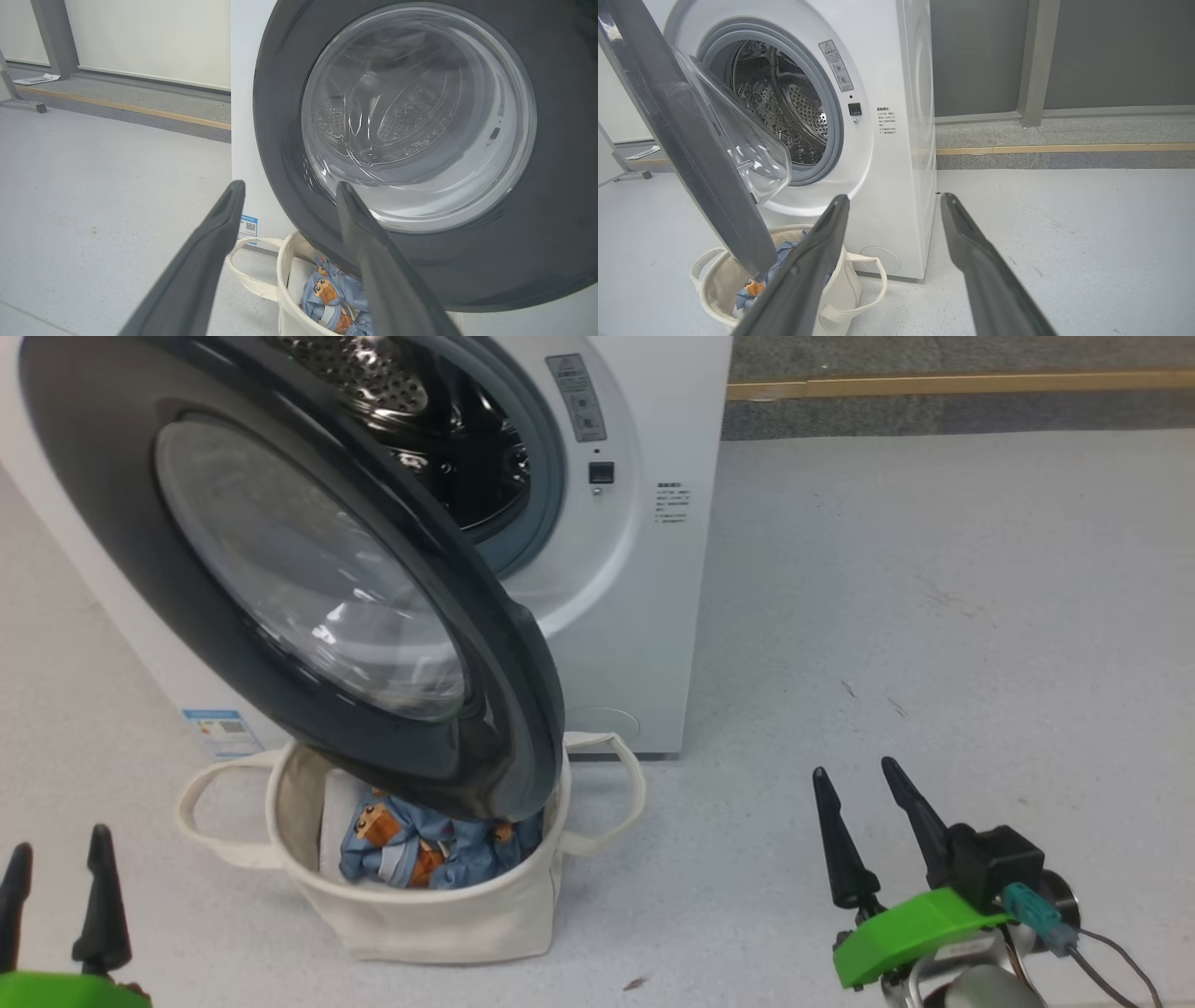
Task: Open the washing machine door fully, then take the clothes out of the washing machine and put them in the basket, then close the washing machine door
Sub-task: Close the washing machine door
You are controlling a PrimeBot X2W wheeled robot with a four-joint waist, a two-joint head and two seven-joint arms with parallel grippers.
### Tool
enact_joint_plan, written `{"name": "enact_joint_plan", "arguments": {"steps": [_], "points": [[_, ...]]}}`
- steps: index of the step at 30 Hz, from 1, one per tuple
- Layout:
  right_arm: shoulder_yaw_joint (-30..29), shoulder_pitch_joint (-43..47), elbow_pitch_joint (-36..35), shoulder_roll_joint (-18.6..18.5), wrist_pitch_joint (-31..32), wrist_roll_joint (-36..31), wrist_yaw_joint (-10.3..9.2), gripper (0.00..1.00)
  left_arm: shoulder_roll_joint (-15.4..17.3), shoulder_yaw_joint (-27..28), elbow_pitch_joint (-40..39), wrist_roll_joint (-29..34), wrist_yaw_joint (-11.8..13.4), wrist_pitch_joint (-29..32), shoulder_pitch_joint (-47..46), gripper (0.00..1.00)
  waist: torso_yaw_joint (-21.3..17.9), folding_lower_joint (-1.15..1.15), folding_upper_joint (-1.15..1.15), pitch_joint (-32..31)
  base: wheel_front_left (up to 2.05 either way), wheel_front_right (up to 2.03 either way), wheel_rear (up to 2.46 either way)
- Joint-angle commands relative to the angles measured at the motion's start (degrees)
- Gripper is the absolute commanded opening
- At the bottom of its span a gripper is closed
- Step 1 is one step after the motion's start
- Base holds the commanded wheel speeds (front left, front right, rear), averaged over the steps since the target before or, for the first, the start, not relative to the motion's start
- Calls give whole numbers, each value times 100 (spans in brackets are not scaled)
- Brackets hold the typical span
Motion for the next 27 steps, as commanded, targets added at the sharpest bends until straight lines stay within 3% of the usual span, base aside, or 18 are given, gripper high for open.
{"name": "enact_joint_plan", "arguments": {"steps": [1,11,27], "points": [[98,-177,-172,8,-72,-9,42,100,155,321,-222,98,31,-69,-182,100,-21,0,0,12,0,0,0],[-1,-197,-177,41,-72,1,42,100,-348,630,-509,594,-289,-69,53,100,-24,0,0,71,0,0,0],[5,-181,-103,52,-72,-9,42,100,-501,554,-325,788,-578,-70,-21,100,42,0,0,71,0,0,0]]}}
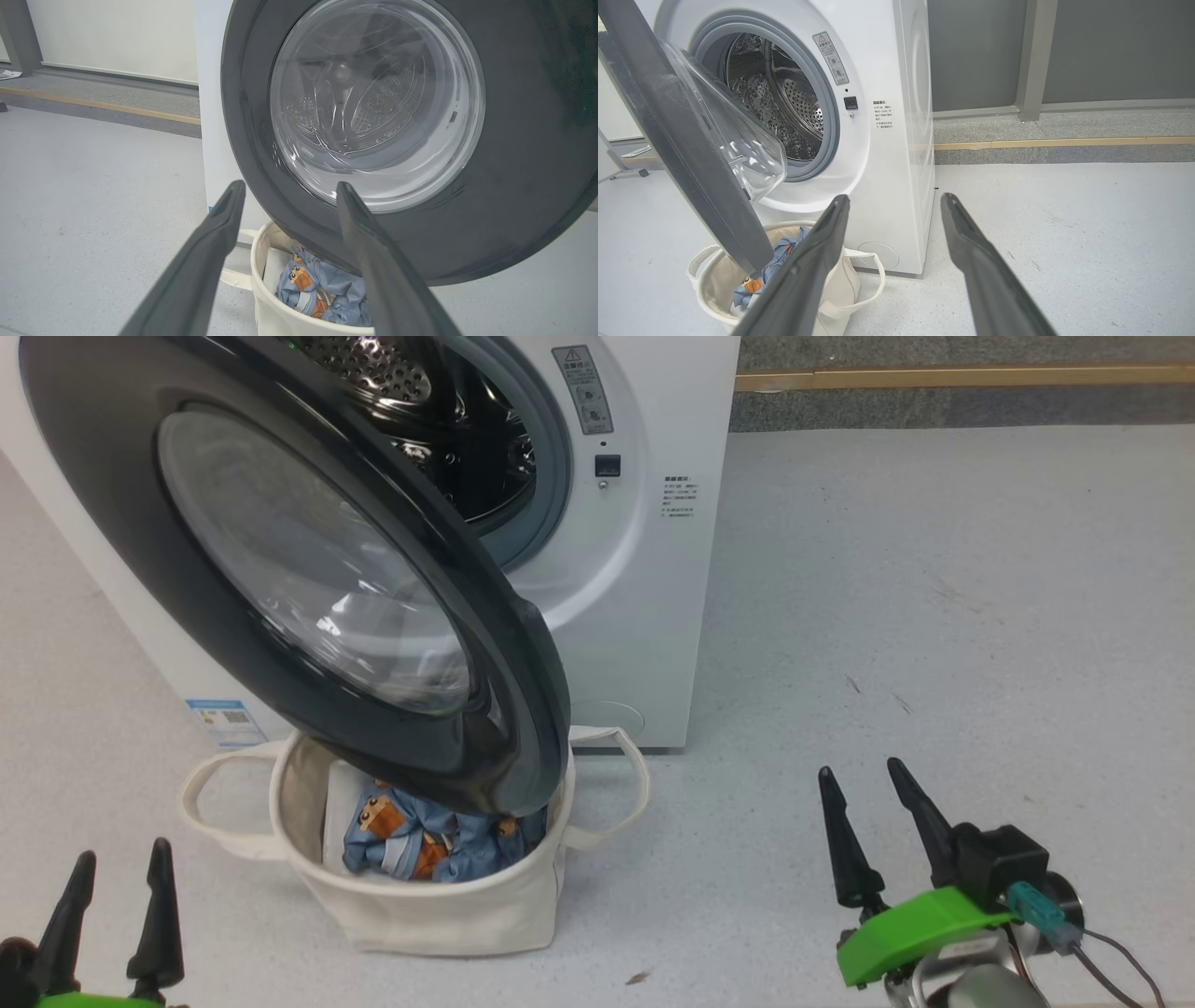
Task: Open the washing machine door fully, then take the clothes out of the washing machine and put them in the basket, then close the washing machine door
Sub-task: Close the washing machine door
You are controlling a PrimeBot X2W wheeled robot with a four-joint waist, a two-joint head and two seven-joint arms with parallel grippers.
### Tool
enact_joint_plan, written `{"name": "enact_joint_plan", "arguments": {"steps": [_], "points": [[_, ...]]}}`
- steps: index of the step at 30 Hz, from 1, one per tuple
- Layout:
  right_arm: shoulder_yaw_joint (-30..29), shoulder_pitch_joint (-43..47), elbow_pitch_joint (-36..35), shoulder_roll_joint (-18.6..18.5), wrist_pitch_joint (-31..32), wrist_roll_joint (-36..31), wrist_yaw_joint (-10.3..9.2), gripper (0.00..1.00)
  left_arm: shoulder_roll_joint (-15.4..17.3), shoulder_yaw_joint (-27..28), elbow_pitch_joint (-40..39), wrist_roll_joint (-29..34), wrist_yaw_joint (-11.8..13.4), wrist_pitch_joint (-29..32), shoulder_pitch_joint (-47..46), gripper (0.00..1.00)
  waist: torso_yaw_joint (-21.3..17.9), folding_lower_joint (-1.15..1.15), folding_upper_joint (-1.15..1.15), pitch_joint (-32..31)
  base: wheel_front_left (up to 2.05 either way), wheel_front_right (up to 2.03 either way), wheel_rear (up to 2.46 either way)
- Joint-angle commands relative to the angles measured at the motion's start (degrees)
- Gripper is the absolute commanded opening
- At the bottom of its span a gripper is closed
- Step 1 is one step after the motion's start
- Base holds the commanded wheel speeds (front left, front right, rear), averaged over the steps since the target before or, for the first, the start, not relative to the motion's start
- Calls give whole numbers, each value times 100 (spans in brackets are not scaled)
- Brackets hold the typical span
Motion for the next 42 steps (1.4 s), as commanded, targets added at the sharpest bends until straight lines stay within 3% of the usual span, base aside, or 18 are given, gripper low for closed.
{"name": "enact_joint_plan", "arguments": {"steps": [1,14,15,16,17,18,29,42], "points": [[88,-174,-158,30,-72,-11,42,100,141,224,-140,54,-19,-70,-244,100,7,0,0,2,0,0,0],[-10,-159,-157,65,-72,4,42,100,135,154,-53,96,-119,-70,-319,100,41,0,0,-15,0,0,0],[-21,-160,-159,71,-72,-8,42,96,134,149,-45,97,-123,-70,-325,100,40,0,0,-16,0,0,0],[-35,-160,-162,82,-72,-13,42,31,135,146,-39,100,-127,-70,-331,100,41,0,0,-17,0,0,0],[-47,-157,-160,92,-72,-14,42,3,135,140,-33,105,-130,-70,-337,100,46,0,0,-16,0,0,0],[-62,-167,-166,107,-72,-12,42,0,129,124,-24,115,-136,-70,-358,100,64,0,0,-12,0,0,0],[101,-400,-748,65,-72,375,42,0,-29,-361,242,252,-167,-70,-751,100,652,0,0,-61,0,0,0],[930,-1226,-969,218,-70,473,42,0,-309,-822,515,312,-181,-70,-1109,100,1465,0,0,-91,0,0,0]]}}
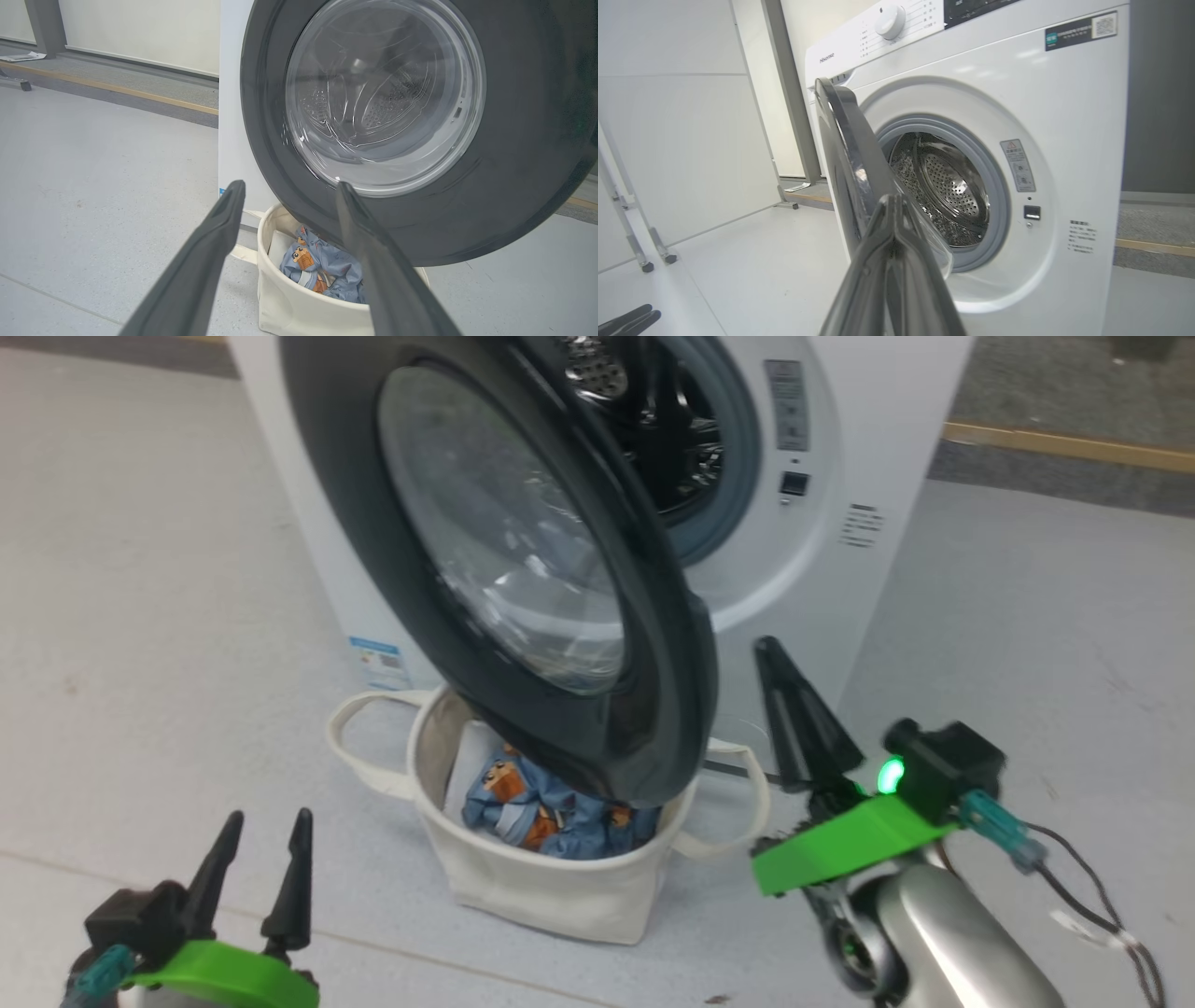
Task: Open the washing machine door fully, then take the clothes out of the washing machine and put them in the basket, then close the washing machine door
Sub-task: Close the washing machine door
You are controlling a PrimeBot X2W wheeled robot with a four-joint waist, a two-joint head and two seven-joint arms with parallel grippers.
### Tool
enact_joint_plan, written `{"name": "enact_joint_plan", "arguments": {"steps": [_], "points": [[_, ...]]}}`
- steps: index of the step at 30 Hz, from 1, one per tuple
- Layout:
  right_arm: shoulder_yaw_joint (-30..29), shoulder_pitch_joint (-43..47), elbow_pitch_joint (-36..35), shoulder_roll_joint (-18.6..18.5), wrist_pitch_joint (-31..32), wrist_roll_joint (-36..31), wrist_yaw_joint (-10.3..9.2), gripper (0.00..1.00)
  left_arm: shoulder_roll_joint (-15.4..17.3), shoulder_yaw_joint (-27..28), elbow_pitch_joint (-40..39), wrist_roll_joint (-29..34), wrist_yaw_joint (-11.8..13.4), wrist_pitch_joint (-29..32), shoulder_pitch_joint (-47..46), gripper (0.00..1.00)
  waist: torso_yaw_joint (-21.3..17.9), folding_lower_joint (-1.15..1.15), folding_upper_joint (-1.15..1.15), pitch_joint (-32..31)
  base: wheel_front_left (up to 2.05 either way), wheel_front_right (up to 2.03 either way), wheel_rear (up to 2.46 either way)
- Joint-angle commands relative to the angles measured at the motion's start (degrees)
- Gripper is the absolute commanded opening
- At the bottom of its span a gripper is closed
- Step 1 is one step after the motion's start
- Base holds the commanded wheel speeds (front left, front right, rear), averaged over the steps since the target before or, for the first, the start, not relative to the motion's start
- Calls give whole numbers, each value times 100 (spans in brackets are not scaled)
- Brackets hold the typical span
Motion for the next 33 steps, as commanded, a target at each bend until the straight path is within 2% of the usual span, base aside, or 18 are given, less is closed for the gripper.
{"name": "enact_joint_plan", "arguments": {"steps": [1,9,19,25,33], "points": [[176,-302,-164,132,-61,-22,42,0,81,164,-139,43,-31,-70,-345,100,164,0,0,-2,0,0,0],[541,-769,520,328,11,55,42,0,-71,-21,-323,33,-32,-70,-468,100,508,0,0,206,0,0,0],[1183,-1091,1741,337,-66,1059,42,0,-250,-75,-379,101,-31,-70,-654,100,605,0,0,537,0,0,0],[916,-1200,1866,337,-70,1271,42,0,-341,-130,-375,155,-32,-70,-781,100,571,0,0,742,0,0,0],[168,-1339,1825,337,-71,1042,42,0,-430,-162,-368,188,-32,-70,-928,100,483,0,0,939,0,0,0]]}}
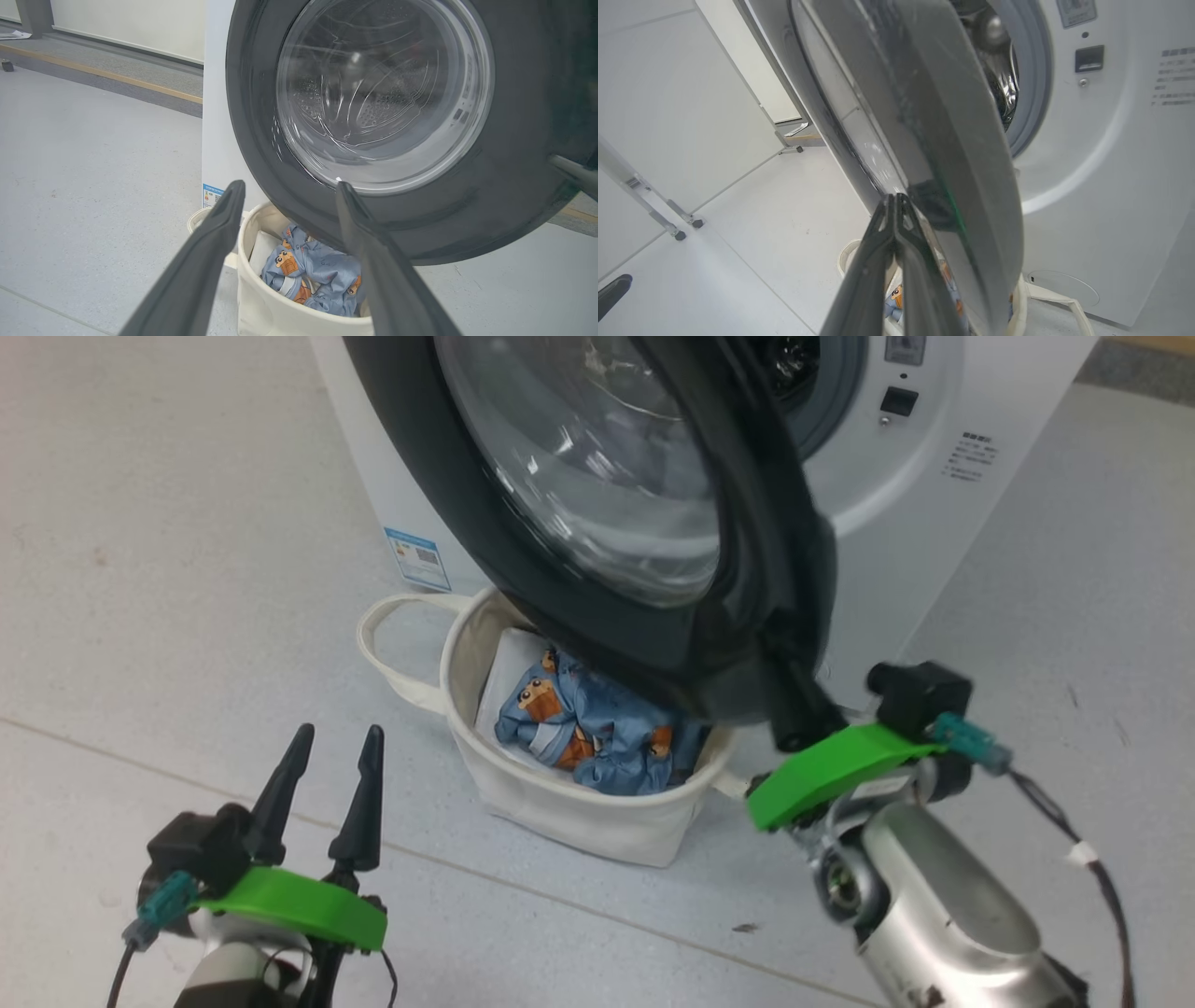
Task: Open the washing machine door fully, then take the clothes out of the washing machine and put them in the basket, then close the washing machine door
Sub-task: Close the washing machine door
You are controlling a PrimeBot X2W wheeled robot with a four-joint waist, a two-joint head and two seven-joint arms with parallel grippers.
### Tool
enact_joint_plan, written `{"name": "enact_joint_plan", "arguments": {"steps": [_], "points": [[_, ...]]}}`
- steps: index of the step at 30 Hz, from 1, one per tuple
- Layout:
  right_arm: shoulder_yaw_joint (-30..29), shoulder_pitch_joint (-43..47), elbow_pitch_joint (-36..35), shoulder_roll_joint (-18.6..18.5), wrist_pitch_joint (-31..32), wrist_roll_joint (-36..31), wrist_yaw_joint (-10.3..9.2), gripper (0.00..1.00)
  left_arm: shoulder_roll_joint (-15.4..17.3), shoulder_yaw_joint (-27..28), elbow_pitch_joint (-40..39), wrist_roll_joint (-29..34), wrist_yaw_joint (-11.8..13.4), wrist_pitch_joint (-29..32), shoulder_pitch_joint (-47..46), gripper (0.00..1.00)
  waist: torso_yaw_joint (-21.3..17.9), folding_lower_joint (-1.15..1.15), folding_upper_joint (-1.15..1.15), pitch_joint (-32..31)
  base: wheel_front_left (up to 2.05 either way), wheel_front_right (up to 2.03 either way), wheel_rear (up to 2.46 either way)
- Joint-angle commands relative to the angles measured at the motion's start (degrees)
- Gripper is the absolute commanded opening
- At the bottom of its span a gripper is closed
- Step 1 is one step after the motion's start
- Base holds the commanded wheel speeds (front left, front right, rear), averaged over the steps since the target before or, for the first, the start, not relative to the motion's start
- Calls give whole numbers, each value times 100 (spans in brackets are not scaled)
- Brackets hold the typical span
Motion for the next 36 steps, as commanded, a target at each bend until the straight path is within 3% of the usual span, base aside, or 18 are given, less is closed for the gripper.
{"name": "enact_joint_plan", "arguments": {"steps": [1,15,26,36], "points": [[-108,-257,-206,89,-73,-69,41,0,70,167,-180,43,-31,-70,-268,100,-26,0,0,45,0,0,0],[-1231,-1546,282,89,-74,-578,41,0,-228,34,-212,116,-32,-70,-598,100,-17,0,0,741,0,0,0],[-2241,-2428,909,89,-74,-1025,41,0,-326,-144,-163,130,-33,-70,-779,100,162,0,0,1064,0,0,0],[-2795,-2860,1380,89,-74,-1604,41,0,-448,-230,-140,77,-33,-70,-802,100,272,0,0,1183,0,0,0]]}}
